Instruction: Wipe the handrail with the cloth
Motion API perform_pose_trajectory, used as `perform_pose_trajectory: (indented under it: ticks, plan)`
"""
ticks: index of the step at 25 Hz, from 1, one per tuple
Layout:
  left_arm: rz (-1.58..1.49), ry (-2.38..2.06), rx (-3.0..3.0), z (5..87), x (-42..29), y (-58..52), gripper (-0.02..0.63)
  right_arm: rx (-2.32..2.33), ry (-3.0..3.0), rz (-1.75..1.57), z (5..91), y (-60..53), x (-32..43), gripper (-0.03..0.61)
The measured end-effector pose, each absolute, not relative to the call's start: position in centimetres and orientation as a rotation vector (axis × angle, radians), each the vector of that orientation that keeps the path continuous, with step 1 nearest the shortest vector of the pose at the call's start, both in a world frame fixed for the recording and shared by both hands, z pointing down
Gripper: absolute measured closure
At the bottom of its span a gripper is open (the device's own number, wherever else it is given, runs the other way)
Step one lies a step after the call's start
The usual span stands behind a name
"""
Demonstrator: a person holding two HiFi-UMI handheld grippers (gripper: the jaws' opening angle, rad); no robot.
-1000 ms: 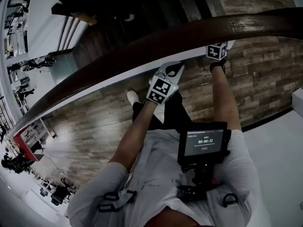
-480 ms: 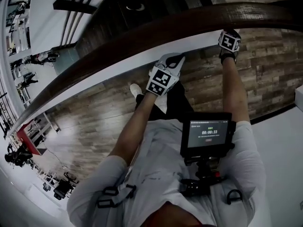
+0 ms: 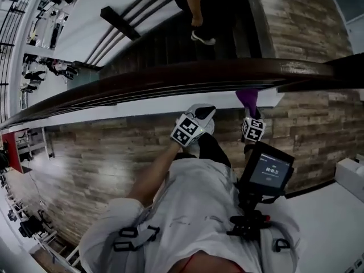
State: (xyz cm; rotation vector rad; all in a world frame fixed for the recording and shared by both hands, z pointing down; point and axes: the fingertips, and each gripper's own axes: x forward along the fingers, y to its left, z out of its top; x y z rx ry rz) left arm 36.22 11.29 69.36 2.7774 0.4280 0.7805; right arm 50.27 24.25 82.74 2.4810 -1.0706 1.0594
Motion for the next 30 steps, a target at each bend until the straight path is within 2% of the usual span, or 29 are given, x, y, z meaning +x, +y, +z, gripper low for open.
perform_pose_trajectory:
  ticks: [9,15,23,30]
  plan:
    - [0.522,0.099,2.879,61.6,21.6,5.1,0.614,2.291,-1.609,0.923,71.5,11.9,31.2,0.494]
    - [0.308,-0.136,2.968,54.7,14.1,-0.2,0.614,2.310,-1.764,0.770,63.3,6.6,22.8,0.494]
    - [0.059,-0.284,3.044,45.7,9.5,-4.1,0.614,2.336,-1.907,0.535,51.4,3.3,17.6,0.494]
    - [-0.048,-0.409,3.084,40.4,8.4,-6.6,0.614,2.409,-1.881,0.182,41.3,0.9,19.9,0.494]
